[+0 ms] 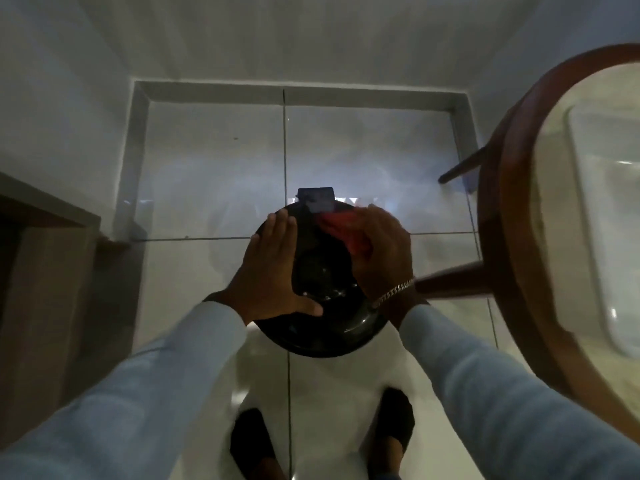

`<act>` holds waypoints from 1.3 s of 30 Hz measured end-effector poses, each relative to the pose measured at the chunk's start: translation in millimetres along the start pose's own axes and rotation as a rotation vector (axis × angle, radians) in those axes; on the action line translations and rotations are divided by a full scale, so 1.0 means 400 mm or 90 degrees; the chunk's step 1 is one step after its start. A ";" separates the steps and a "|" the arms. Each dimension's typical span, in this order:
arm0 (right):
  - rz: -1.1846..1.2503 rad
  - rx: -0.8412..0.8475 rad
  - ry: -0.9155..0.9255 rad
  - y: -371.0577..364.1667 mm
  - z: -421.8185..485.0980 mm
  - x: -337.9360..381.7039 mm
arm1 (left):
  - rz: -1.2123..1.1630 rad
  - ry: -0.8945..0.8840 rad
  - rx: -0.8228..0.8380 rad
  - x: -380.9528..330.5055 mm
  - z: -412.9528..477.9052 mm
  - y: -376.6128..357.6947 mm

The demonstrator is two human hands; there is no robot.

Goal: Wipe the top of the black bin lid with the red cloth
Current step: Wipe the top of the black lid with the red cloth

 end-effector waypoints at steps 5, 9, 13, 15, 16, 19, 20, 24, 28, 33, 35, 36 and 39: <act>-0.113 0.127 -0.034 -0.075 -0.131 -0.027 | 0.089 -0.046 0.027 0.027 0.028 -0.047; -0.244 0.267 0.015 -0.127 -0.080 -0.060 | 0.127 -0.075 0.042 0.055 0.058 -0.067; -0.373 0.374 0.090 -0.194 -0.048 -0.114 | 0.117 -0.091 0.023 0.067 0.064 -0.075; -0.356 0.316 0.030 -0.183 -0.055 -0.135 | 0.100 -0.092 0.013 0.063 0.061 -0.075; -0.348 0.274 -0.032 -0.173 -0.065 -0.142 | 0.095 -0.092 0.013 0.062 0.061 -0.073; -0.325 0.169 -0.210 -0.169 -0.127 -0.118 | 0.086 -0.089 0.013 0.065 0.056 -0.066; -0.326 0.164 -0.238 -0.177 -0.147 -0.104 | 0.084 -0.089 0.016 0.065 0.054 -0.064; -0.337 0.221 -0.183 -0.181 -0.154 -0.091 | 0.077 -0.095 0.025 0.067 0.058 -0.067; -0.316 0.280 -0.145 -0.151 -0.086 -0.136 | 0.049 -0.091 0.010 0.067 0.061 -0.071; -0.275 0.147 -0.347 -0.139 -0.171 -0.095 | 0.044 -0.087 -0.001 0.063 0.058 -0.068; -0.253 0.146 -0.395 -0.175 -0.224 -0.051 | 0.051 -0.085 -0.005 0.065 0.058 -0.067; -0.249 0.160 -0.392 -0.194 -0.237 -0.030 | 0.055 -0.084 -0.004 0.064 0.058 -0.066; -0.265 0.223 -0.322 -0.206 -0.231 -0.012 | 0.071 -0.082 -0.002 0.062 0.058 -0.065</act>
Point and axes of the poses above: each hand's wrist, its own z-axis towards the middle knuckle, its own y-axis out of the back of the hand, x = y × z, the point moved 7 cm from there along z, towards the middle knuckle, and after that the axes turned 2 degrees about x, right-handed, at the moved point
